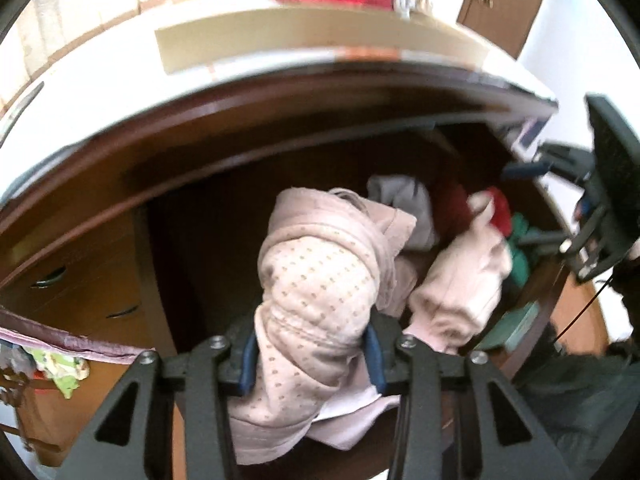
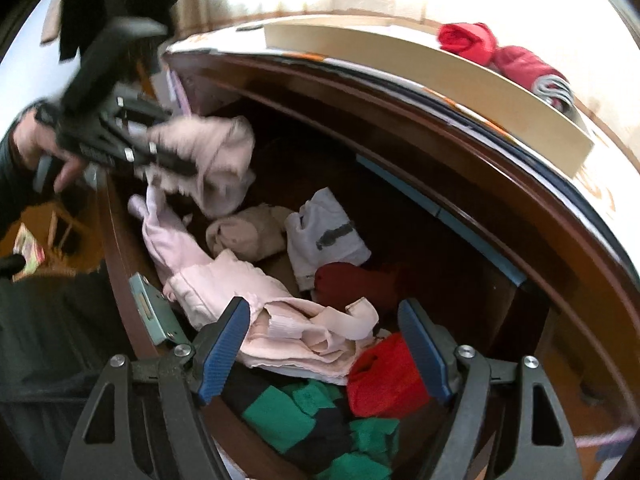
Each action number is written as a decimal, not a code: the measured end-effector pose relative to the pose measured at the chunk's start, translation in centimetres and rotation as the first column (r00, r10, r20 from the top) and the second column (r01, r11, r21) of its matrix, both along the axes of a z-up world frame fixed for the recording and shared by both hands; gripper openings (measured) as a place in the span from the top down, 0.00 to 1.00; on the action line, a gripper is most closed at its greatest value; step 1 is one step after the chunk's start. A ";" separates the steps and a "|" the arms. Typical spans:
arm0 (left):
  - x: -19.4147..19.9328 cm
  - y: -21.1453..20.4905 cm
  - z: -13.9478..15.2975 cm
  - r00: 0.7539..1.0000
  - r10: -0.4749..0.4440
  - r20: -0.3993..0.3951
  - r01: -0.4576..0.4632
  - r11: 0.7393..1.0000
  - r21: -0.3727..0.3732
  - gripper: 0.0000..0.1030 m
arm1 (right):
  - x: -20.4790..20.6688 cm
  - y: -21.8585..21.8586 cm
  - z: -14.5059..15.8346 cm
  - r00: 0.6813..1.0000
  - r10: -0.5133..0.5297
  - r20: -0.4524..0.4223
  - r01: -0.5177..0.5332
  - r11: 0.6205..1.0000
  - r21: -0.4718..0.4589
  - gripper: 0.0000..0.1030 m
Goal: Take underwear out of drawer
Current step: 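Close the left tool on the dotted pink garment while the right tool grasps the pale pink garment, then lift both held pink garments up out of the drawer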
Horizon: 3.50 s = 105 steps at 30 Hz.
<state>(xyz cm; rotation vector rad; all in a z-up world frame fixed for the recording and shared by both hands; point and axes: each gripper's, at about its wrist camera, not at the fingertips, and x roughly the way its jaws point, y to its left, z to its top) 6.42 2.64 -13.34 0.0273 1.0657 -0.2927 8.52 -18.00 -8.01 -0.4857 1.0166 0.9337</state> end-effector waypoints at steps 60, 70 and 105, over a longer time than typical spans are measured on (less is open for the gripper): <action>-1.8 -0.4 -1.0 0.984 0.141 0.110 -0.121 0.978 -0.169 0.60 | 0.1 8.3 -5.5 0.919 0.230 -0.320 -0.236 0.972 0.022 0.68; -2.9 -0.1 -0.7 0.969 0.187 0.160 -0.155 0.969 -0.191 0.60 | 2.1 6.9 -3.5 0.957 0.127 -0.260 -0.088 0.984 0.154 0.69; -6.5 -0.2 -0.6 0.898 0.312 0.311 -0.232 0.935 -0.268 0.60 | 4.0 1.5 -0.5 0.984 -0.064 -0.163 0.121 0.922 0.367 0.69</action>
